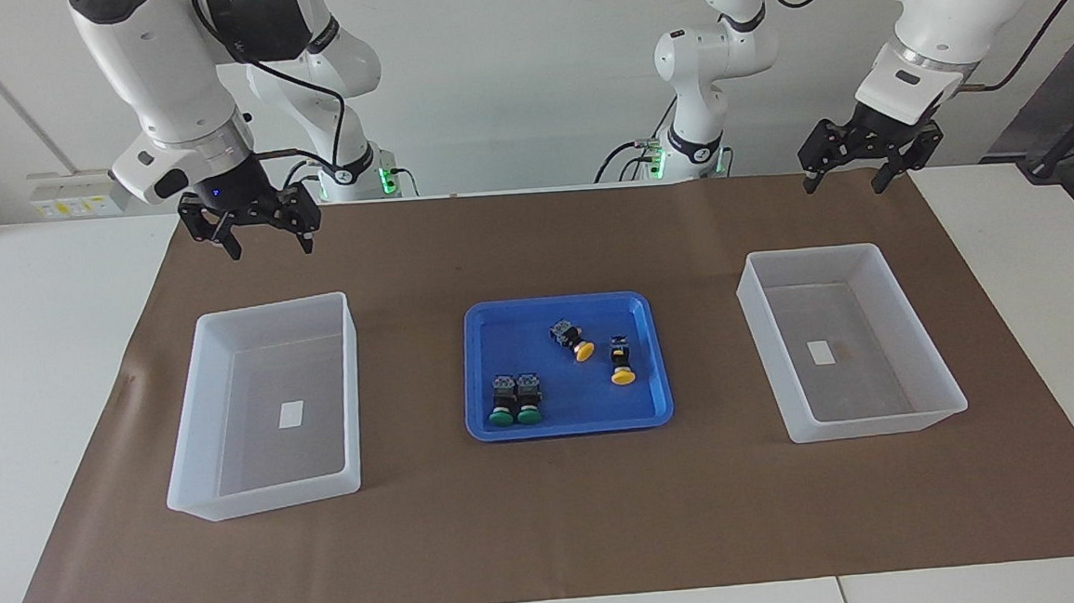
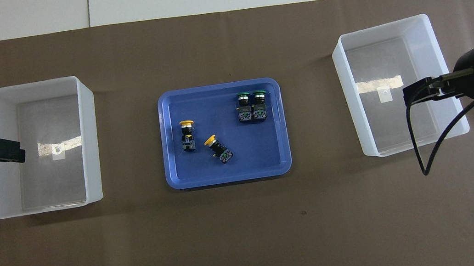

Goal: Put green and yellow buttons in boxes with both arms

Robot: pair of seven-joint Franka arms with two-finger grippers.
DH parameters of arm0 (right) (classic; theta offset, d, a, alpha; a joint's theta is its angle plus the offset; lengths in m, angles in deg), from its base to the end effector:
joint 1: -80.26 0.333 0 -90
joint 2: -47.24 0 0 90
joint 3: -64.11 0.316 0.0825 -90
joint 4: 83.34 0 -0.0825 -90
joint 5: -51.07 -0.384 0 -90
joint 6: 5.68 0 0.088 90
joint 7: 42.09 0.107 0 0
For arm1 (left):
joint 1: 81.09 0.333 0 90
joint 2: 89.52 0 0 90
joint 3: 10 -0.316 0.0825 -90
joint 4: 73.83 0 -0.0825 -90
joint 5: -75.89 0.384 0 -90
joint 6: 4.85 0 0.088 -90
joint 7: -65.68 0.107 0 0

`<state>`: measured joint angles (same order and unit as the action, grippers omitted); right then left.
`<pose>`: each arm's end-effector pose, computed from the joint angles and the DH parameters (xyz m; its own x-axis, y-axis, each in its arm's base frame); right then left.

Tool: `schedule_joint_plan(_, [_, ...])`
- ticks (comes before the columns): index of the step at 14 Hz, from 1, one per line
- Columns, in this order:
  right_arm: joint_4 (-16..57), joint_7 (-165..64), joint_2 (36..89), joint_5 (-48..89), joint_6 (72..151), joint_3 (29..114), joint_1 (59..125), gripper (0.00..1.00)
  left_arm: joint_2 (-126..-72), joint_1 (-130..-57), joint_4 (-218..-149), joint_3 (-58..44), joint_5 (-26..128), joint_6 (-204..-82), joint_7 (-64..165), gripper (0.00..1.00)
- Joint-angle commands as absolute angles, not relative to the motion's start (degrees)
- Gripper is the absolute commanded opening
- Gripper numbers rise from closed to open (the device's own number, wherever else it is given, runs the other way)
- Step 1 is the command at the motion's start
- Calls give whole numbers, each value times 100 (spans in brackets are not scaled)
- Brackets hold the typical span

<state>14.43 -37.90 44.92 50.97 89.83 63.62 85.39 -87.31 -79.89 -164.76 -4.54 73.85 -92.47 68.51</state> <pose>0.5461 0.0444 0.5908 1.0000 0.0077 0.0009 0.0077 -1.0000 -0.0022 0.5364 -0.0450 0.6343 0.9920 -0.1247 -0.0178 -0.1241 -0.9917 0.0328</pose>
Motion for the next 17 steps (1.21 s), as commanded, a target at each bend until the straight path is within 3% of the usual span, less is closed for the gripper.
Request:
schedule_joint_plan(1, [1572,-3779,4372,5107,9021,6393,8518,100,-8627,-7969,-16585,-447,7334,-9301,6840,100])
schedule_joint_plan(17, [1545,-3761,4398,5098,9021,6393,8518,100,-8354,-8074,-17148,-420,7343,-9713,6779,100])
